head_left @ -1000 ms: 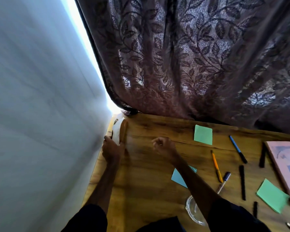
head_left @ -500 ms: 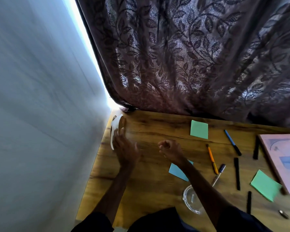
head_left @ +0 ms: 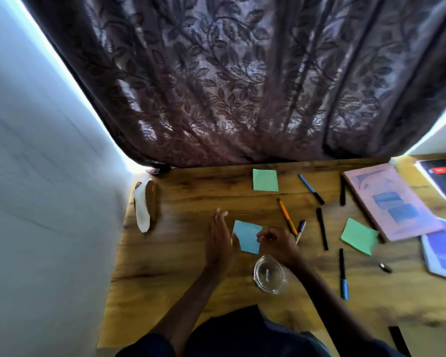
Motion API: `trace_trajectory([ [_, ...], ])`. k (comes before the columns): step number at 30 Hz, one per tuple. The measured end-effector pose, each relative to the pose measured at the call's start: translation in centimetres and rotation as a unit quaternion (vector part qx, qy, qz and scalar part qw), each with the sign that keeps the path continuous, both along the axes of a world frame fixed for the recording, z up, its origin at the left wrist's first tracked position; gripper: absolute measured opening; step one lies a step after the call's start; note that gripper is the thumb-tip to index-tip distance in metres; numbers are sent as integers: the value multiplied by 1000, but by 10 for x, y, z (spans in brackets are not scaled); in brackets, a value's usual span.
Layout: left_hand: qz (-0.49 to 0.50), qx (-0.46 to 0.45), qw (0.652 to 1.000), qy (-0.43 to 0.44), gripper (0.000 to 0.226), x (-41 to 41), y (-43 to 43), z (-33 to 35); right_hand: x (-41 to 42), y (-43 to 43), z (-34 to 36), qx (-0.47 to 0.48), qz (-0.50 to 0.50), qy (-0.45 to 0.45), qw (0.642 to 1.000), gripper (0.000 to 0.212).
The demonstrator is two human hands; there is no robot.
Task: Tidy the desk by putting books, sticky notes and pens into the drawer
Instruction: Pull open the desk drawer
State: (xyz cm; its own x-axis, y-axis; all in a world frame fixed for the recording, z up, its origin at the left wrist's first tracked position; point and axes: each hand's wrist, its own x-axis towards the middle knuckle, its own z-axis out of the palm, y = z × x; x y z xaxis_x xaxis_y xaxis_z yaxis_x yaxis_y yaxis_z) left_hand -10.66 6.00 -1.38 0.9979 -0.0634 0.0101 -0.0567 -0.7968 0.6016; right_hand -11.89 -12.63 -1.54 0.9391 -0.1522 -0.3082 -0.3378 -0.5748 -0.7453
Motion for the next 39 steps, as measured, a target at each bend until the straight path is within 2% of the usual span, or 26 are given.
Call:
trace_trajectory([
  [3,-41,10,999,16,63,-12,-19,-2,-25,-14,-4,-59,-8,3,998,10],
  [6,-67,8,997,24,55,-21,-35,-2,-47,-28,-5,-43,-12,35,998,7],
  [13,-138,-9,990,-11,36,-31,-68,-2,-79,-64,9,-37,-87,45,995,14],
  [19,-204,-64,977,-22,30,-45,-118,-4,-127,-100,7,21,-179,47,982,13],
  [25,-281,-126,951,-12,28,-81,-188,10,-177,-145,16,95,-301,46,948,16],
  [28,-278,-165,942,94,27,-107,-218,12,-199,-173,24,135,-362,34,922,17],
  [33,-239,-204,910,269,12,-154,-268,4,-239,-223,38,196,-431,-4,881,16],
  [34,-207,-239,893,320,12,-165,-280,1,-248,-235,38,198,-430,-3,881,16],
  [36,-127,-322,833,433,19,-186,-303,-1,-269,-259,34,200,-421,3,885,17],
  [39,-89,-374,769,511,26,-220,-340,-6,-304,-301,25,220,-407,23,886,17],
])
